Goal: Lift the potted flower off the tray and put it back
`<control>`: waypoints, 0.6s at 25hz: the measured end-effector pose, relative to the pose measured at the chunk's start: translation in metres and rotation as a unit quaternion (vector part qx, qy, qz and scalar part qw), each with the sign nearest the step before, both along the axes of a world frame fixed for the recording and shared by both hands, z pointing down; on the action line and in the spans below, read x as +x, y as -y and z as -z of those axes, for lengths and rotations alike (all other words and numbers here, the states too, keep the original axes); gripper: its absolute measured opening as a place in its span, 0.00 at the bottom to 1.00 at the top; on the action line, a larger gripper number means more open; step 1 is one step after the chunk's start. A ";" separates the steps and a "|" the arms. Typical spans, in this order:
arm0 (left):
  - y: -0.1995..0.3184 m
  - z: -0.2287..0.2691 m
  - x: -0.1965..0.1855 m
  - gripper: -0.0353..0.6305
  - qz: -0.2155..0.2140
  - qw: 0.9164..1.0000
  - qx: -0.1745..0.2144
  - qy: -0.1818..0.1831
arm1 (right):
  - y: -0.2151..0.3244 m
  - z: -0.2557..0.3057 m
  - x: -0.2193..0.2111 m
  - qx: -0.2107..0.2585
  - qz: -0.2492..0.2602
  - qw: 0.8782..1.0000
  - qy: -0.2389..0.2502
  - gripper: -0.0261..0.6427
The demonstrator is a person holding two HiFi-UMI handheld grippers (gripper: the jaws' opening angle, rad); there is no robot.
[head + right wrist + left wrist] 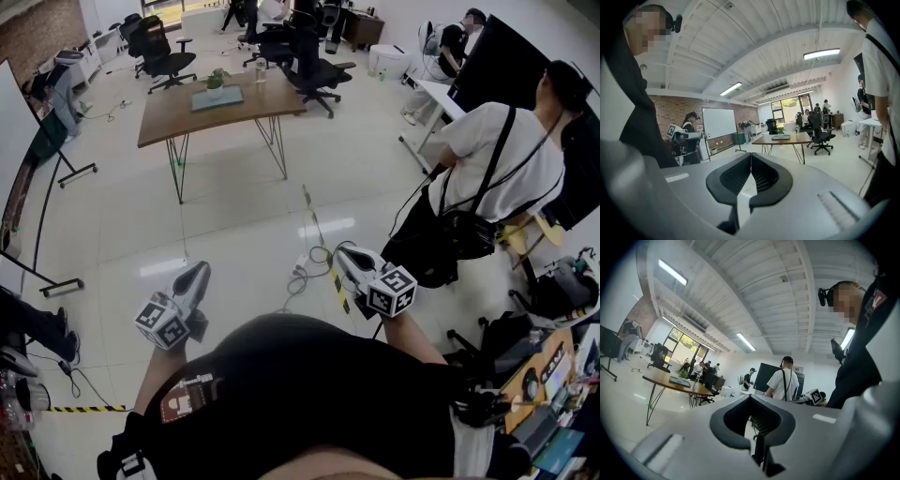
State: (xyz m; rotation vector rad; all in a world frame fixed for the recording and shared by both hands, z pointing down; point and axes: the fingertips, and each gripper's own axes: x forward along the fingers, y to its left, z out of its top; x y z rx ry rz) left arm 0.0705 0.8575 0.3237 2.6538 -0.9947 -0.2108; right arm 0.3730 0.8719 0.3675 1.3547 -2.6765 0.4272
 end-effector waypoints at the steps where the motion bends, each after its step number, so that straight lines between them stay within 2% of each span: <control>1: 0.003 0.002 0.004 0.05 0.000 1.000 -0.001 0.000 | 0.002 -0.001 0.004 -0.003 0.000 1.000 0.001 0.06; 6: 0.022 0.002 0.007 0.05 -0.002 1.000 -0.006 0.008 | 0.023 -0.006 0.006 -0.009 0.002 1.000 0.004 0.06; 15: 0.102 -0.019 -0.049 0.05 0.001 1.000 -0.012 -0.011 | 0.103 -0.009 -0.053 -0.014 0.020 1.000 -0.012 0.06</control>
